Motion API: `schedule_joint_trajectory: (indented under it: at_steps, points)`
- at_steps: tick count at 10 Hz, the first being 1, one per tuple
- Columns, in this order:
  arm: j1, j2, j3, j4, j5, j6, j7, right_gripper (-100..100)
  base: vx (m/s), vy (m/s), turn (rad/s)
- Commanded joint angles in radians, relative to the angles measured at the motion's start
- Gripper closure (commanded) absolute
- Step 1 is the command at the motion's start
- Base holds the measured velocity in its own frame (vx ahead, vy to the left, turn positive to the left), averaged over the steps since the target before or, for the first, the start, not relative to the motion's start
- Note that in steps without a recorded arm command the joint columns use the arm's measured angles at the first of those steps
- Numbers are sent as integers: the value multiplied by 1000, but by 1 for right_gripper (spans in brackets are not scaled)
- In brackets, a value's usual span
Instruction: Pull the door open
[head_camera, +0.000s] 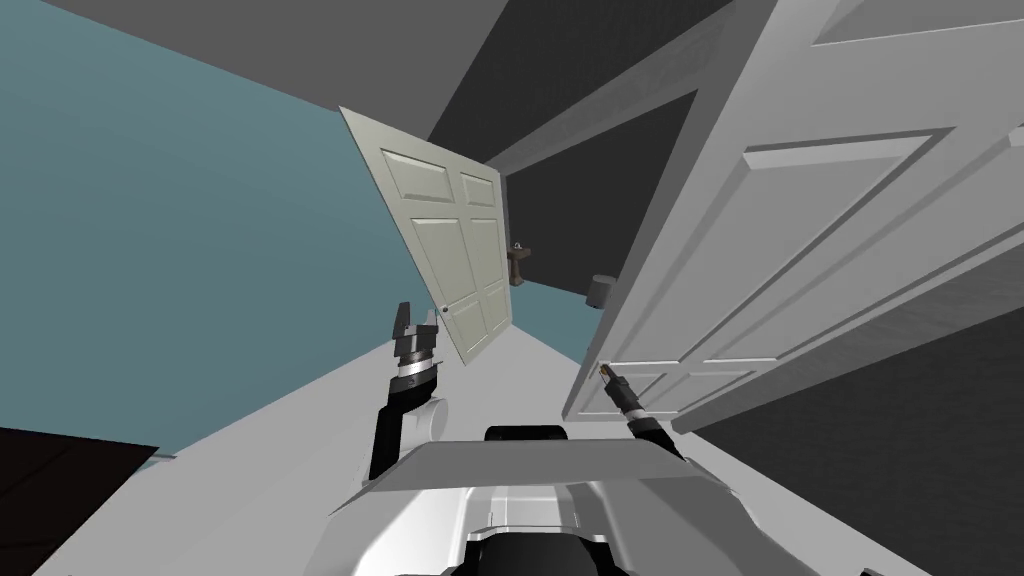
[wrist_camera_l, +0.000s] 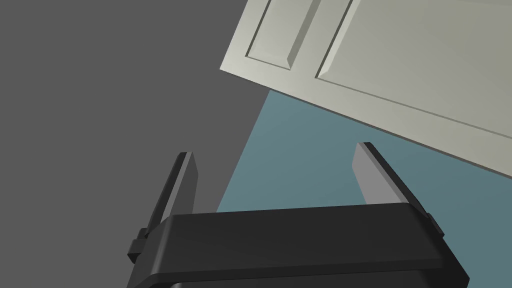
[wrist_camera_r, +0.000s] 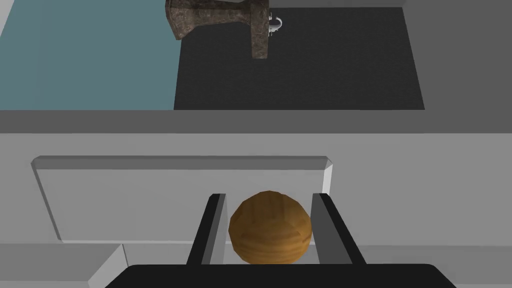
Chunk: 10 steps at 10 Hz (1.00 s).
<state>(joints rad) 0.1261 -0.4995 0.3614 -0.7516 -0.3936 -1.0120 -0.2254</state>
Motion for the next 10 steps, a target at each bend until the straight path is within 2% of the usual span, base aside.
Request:
schedule_joint_trajectory:
  at_steps: [1, 2, 3, 4, 5, 10]
  points:
    - [21, -21, 21, -4, 0, -31, -14, 100, -218, -47, 107]
    - [28, -30, 31, -6, 1, -42, -21, 100, -194, -50, 51]
    - [25, -23, 26, -15, 1, -24, -14, 100, -87, -18, 5]
    - [39, -35, 45, -4, -1, -53, -24, 100, -130, -36, 165]
    - [42, -38, 49, -2, -2, -61, -26, 100, -198, -64, 154]
    - [73, -76, 94, 20, -11, -144, -51, 100, -207, -73, 156]
